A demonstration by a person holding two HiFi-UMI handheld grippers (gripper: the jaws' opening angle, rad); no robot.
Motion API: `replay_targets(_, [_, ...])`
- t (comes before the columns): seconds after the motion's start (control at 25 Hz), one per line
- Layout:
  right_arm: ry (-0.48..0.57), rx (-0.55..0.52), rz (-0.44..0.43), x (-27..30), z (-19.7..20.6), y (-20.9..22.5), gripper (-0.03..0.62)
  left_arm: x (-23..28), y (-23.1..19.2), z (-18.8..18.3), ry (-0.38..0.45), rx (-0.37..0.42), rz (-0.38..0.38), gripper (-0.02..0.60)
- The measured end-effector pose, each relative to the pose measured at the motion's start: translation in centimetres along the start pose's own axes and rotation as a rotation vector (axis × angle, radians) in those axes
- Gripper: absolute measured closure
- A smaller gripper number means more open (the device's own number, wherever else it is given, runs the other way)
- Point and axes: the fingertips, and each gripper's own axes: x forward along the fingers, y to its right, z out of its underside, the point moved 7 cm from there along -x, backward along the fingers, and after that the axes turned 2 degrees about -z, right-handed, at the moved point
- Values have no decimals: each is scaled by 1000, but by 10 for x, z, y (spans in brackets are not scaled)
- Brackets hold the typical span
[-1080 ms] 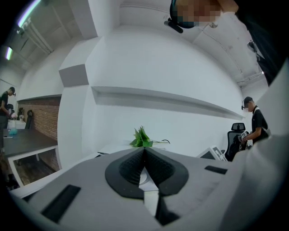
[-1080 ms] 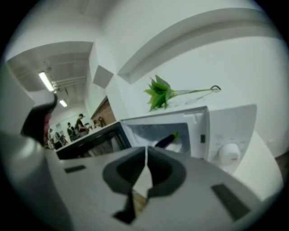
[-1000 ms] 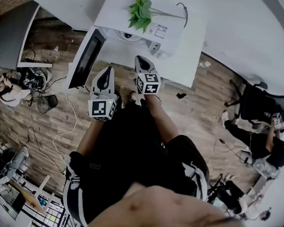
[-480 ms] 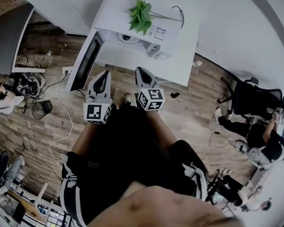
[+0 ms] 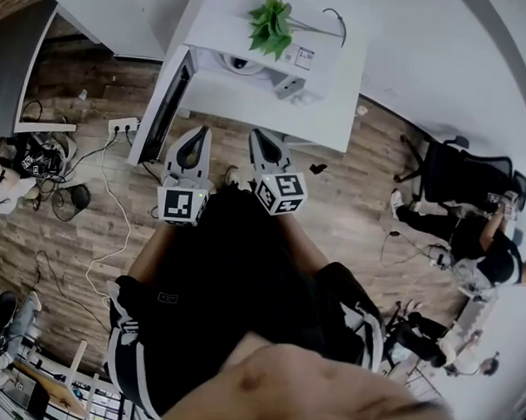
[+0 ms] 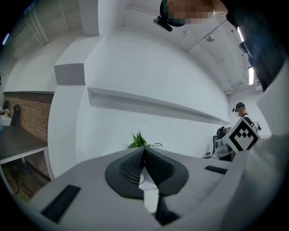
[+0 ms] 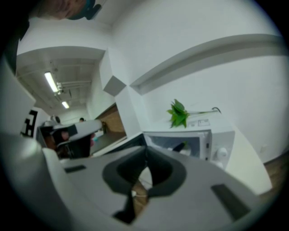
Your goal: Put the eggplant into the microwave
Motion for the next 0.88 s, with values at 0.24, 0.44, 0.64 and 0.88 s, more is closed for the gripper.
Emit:
replay_targets(0.24, [-4, -3, -17, 7, 4, -15, 559, 0, -8, 0, 11, -8, -3, 549])
replay_targets(0.44, [-1, -19, -20, 13, 0, -21, 559, -3, -19, -2, 4, -3, -36, 549])
replay_targets(0.64, [9, -20, -6, 12, -5, -23, 559, -3, -25, -7, 20, -16, -47, 549])
replay_targets(0.88, [12, -33, -2, 12, -10, -22, 559, 1, -20, -6, 11, -16, -21, 549])
